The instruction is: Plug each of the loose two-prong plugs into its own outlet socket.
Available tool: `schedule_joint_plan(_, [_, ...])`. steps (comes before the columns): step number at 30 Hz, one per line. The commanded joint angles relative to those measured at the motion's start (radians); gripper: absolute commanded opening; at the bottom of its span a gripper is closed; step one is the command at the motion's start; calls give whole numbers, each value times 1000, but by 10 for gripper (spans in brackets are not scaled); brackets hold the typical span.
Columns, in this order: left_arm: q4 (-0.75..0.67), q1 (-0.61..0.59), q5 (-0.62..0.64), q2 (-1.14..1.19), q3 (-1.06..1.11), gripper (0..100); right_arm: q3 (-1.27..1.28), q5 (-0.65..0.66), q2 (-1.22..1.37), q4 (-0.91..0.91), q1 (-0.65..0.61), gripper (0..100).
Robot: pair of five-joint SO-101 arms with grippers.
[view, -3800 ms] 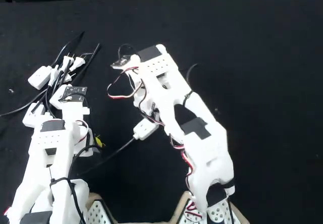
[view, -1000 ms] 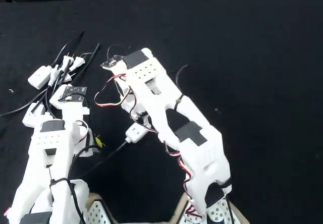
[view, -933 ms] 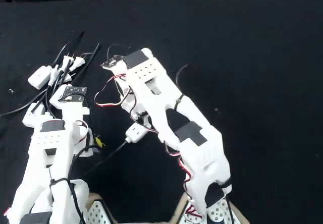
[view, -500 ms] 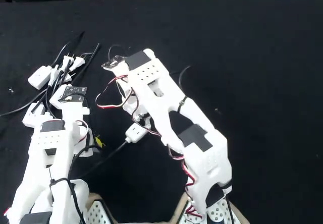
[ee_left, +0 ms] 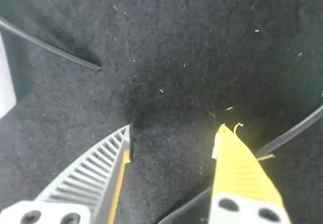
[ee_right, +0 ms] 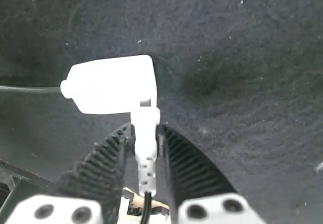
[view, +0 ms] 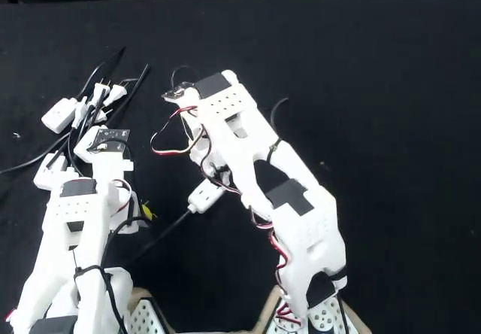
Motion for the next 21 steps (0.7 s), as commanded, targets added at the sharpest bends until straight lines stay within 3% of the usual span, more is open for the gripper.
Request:
schedule_joint_plan(1, [-2, -10, -3, -18, -4, 266, -44, 11, -7, 31, 6, 10])
schedule_joint_plan(21, [-2, -10, -3, -18, -4, 266, -45, 81, 1, 28, -48, 10])
